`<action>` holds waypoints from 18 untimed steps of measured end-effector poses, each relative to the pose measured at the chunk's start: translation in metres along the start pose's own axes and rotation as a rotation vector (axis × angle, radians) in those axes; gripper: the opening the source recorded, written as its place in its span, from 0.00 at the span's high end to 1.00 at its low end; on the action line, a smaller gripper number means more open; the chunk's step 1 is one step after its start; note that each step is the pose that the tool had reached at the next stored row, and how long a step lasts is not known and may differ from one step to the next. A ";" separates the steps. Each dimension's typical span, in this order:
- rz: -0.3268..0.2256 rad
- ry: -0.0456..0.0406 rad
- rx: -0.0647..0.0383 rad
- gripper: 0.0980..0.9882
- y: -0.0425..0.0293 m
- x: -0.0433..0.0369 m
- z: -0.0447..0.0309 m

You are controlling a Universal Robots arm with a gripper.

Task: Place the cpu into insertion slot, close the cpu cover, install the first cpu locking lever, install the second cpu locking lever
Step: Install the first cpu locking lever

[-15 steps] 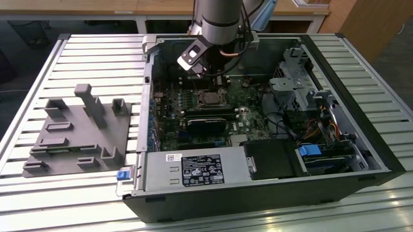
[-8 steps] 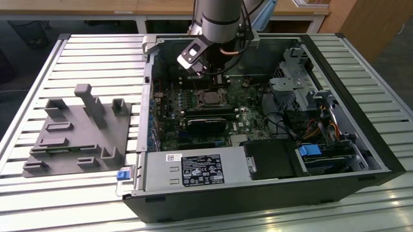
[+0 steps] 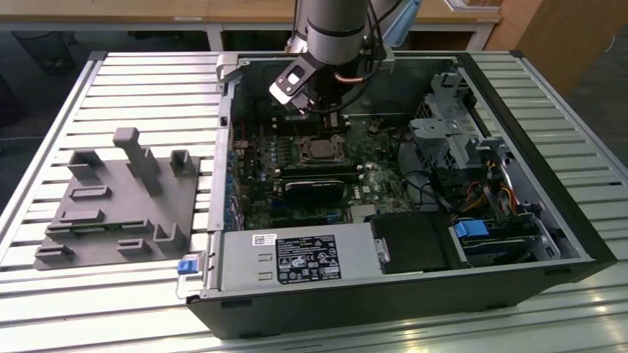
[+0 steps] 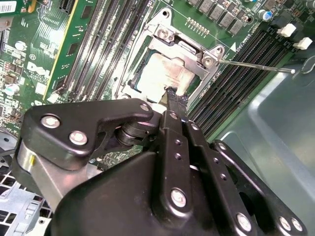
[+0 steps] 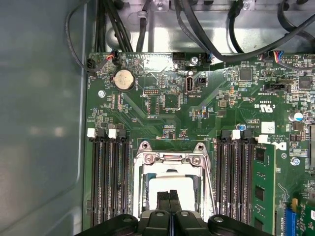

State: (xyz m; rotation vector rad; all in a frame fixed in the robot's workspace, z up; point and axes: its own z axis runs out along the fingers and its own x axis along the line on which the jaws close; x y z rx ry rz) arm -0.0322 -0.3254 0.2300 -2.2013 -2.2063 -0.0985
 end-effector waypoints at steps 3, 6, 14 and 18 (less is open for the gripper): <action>0.000 -0.0003 0.000 0.97 0.0000 0.0000 -0.0011; 0.000 -0.0001 0.000 0.97 0.0001 0.0002 -0.0028; 0.000 0.0000 0.000 0.97 0.0003 0.0006 -0.0103; 0.000 0.0000 0.000 0.97 0.0004 0.0009 -0.0150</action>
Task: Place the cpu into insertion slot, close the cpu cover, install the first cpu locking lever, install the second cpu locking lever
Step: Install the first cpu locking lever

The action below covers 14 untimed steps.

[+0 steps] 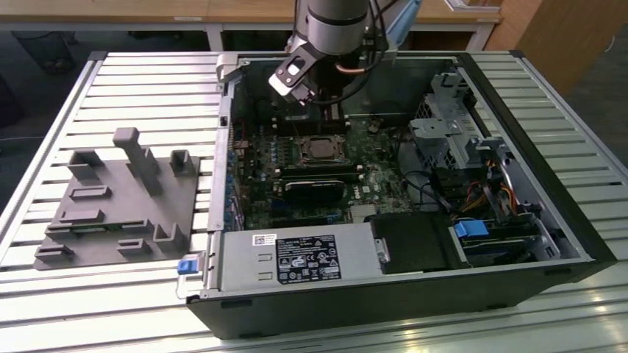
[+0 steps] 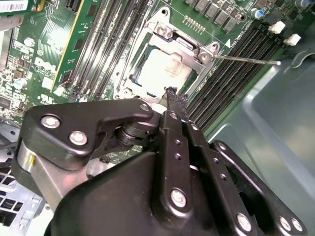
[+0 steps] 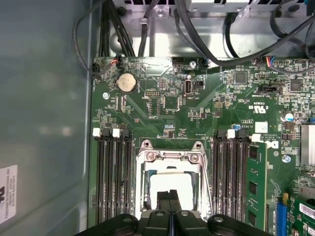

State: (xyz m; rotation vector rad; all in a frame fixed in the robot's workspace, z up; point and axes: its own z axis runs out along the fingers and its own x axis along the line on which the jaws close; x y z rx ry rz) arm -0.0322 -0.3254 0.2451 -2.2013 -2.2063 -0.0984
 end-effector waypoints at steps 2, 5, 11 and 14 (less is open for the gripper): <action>0.000 0.0000 0.000 0.97 0.0001 0.0001 -0.0022; 0.000 0.0010 0.000 0.97 0.0002 0.0003 -0.0057; 0.000 0.0032 0.003 0.97 0.0006 0.0009 -0.0141; 0.000 0.0035 0.004 0.97 0.0007 0.0010 -0.0160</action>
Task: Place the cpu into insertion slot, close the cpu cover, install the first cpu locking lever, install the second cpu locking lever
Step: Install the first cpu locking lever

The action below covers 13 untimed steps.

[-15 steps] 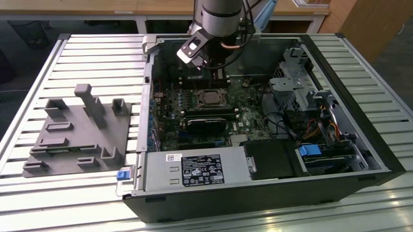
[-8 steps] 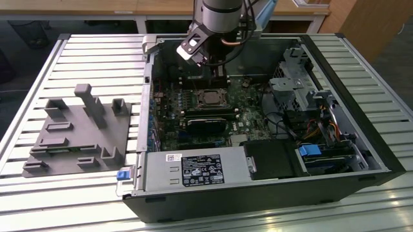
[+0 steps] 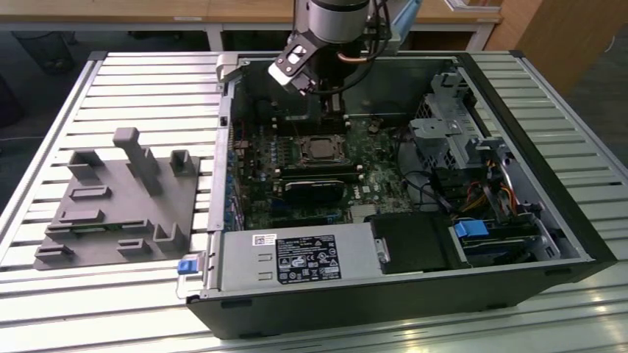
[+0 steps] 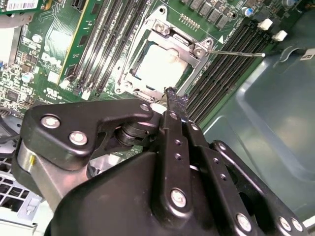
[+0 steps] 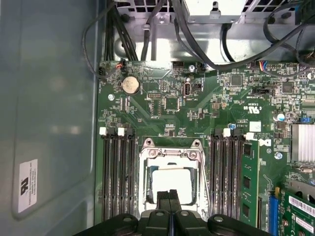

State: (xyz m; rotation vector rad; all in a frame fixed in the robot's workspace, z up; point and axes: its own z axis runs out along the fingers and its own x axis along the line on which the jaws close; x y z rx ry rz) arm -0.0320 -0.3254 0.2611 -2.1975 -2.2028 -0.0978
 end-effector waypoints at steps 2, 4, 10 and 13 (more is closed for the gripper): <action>-0.013 0.0005 0.001 0.97 0.0000 0.0000 0.0000; -0.048 0.0011 0.003 0.97 0.0000 0.0000 0.0000; -0.157 0.0032 0.012 0.97 0.0000 0.0000 0.0002; -0.212 0.0043 0.016 0.97 0.0000 0.0000 0.0005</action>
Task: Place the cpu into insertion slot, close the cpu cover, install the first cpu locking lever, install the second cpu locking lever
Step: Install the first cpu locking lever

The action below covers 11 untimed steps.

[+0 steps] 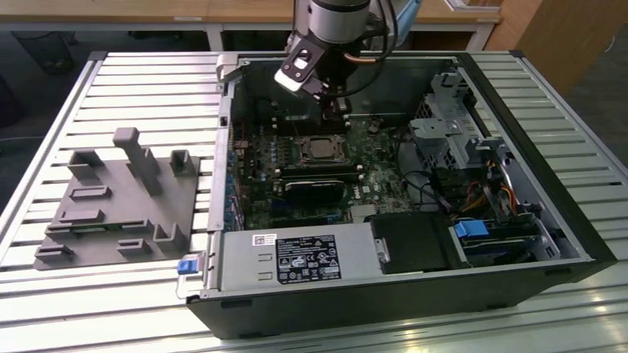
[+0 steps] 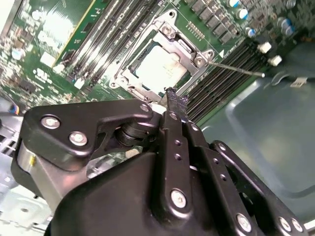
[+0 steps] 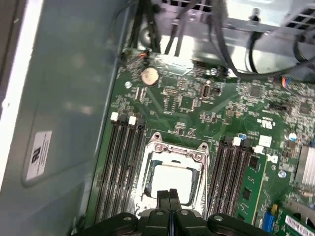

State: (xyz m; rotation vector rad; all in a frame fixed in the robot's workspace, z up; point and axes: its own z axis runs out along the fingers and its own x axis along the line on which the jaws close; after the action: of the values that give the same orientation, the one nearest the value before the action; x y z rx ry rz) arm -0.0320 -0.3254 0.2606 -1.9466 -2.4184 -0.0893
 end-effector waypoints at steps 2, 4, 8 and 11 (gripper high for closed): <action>-0.036 0.0008 0.002 0.97 0.0000 0.0000 0.0002; -0.072 0.0016 0.005 0.97 0.0000 0.0000 0.0004; -0.143 0.0031 0.009 0.97 0.0000 -0.0001 0.0007; -0.200 0.0044 0.013 0.97 0.0000 -0.0001 0.0008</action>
State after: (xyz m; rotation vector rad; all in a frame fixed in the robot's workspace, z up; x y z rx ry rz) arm -0.0320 -0.3254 0.2597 -1.6925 -2.5961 -0.0829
